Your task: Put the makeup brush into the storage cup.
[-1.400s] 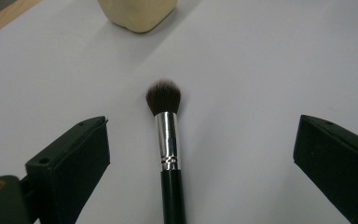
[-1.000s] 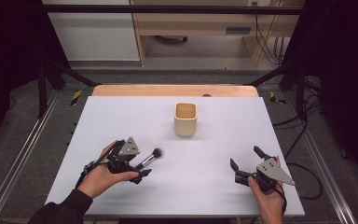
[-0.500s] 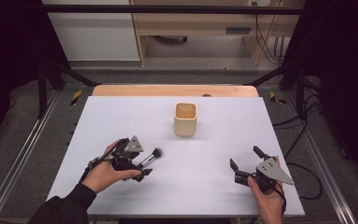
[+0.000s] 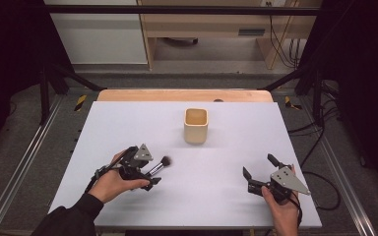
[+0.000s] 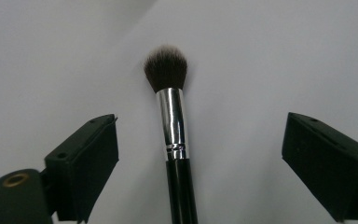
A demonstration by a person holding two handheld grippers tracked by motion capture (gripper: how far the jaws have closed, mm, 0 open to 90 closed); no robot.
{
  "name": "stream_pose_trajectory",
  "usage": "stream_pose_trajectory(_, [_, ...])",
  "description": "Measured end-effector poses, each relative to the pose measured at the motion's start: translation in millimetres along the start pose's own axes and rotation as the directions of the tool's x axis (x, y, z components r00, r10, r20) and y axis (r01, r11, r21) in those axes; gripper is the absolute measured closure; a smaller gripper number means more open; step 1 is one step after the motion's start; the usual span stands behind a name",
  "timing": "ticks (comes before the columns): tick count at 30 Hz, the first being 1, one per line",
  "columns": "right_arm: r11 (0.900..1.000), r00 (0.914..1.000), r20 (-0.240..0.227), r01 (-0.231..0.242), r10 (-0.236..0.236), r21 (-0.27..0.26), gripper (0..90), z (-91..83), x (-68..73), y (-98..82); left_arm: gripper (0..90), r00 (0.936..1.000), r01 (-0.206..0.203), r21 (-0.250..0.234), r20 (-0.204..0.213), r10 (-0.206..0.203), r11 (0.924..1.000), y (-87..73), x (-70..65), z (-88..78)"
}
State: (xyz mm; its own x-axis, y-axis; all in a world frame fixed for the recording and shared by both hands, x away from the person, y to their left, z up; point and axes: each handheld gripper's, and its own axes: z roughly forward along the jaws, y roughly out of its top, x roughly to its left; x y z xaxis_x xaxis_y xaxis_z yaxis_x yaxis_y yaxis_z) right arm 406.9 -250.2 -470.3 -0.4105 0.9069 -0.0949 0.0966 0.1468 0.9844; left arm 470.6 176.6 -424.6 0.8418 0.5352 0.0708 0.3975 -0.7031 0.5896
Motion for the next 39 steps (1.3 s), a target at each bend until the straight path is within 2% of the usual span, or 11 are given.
stream_pose_trajectory(8, [1.0,1.0,0.001,0.002,-0.002,0.002,4.9,0.1,-0.1,-0.2,23.8,0.9993,0.035,0.048,-0.015,-0.034,0.9982,-6.4,4.0,2.6])
stream_pose_trajectory(16, [1.0,1.0,0.001,0.0,0.0,0.005,4.9,0.1,0.1,-0.3,42.1,0.9974,0.072,0.115,-0.015,-0.071,0.9907,-14.3,6.5,7.7])
stream_pose_trajectory(22, [1.0,1.0,0.0,0.004,-0.004,0.006,4.9,0.2,0.0,-0.4,49.9,0.9963,0.086,0.151,-0.016,-0.085,0.9847,-17.8,7.0,11.1])
stream_pose_trajectory(31, [1.0,1.0,0.001,0.005,-0.005,0.01,5.0,0.0,0.0,-0.5,60.5,0.9939,0.11,0.16,-0.018,-0.109,0.981,-21.8,9.1,14.2])
stream_pose_trajectory(39, [1.0,1.0,0.001,0.006,-0.006,0.01,5.0,0.1,-0.2,-0.6,68.1,0.9938,0.111,0.169,-0.013,-0.11,0.9794,-23.4,8.8,16.5])
